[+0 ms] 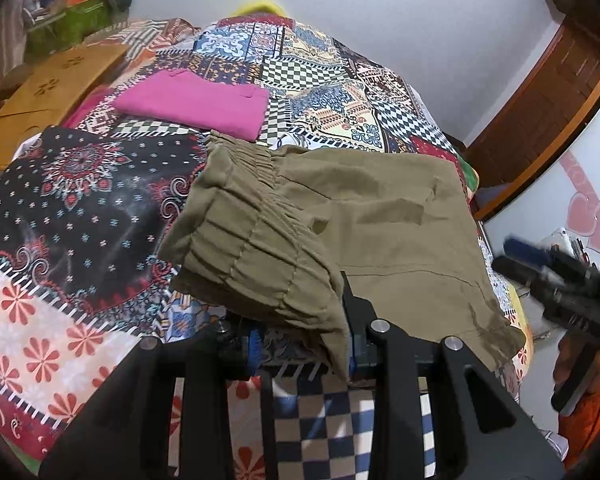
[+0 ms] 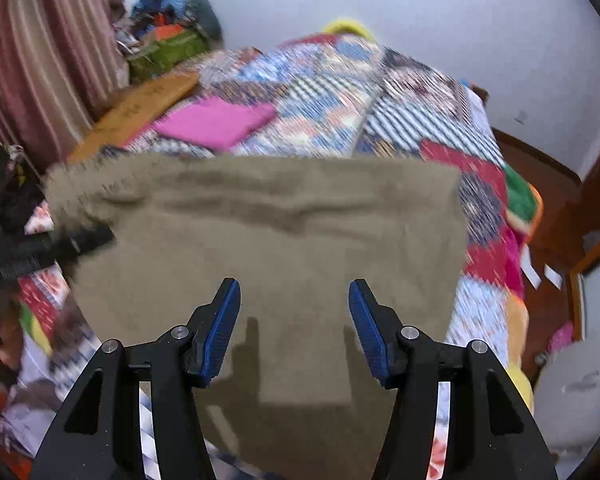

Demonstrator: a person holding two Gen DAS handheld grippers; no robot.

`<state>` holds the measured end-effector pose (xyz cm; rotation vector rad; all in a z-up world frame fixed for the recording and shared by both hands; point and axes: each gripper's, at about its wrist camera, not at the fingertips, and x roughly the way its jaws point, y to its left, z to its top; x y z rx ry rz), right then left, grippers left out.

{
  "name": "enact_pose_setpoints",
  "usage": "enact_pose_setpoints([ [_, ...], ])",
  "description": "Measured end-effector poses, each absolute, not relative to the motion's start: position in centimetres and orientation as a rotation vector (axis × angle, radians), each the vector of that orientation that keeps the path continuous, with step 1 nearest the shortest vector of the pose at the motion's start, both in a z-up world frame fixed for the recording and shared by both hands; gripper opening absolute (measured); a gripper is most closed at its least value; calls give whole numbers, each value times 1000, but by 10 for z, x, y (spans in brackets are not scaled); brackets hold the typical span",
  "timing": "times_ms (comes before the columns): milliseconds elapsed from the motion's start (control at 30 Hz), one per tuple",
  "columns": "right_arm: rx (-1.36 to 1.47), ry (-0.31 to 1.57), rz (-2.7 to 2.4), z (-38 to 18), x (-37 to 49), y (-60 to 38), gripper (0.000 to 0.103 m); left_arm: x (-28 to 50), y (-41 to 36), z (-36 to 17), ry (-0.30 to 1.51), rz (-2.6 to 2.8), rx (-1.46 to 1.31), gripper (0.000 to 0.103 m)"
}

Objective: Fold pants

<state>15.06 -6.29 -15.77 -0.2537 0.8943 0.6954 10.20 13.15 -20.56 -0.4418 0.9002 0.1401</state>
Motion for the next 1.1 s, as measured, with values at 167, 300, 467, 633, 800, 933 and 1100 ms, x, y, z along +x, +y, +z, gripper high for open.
enact_pose_setpoints([
  [167, -255, 852, 779, -149, 152, -18, 53, 96, 124, -198, 877, 152, -384, 31],
  [300, -262, 896, 838, -164, 162, 16, 53, 94, 113, -187, 838, 160, -305, 31],
  [467, -273, 1023, 879, -194, 174, 40, 52, 93, 100, -177, 800, 161, -207, 28],
  [633, -293, 1121, 913, -212, 179, 45, 53, 99, 100, -183, 821, 160, -197, 26],
  [800, -263, 1151, 930, -212, 182, 39, 53, 99, 100, -180, 809, 156, -199, 26],
  [933, -257, 1093, 906, -194, 173, 25, 53, 101, 93, -172, 787, 153, -148, 26],
  [1100, -257, 990, 856, -167, 156, -14, 53, 103, 79, -157, 749, 137, -90, 26],
])
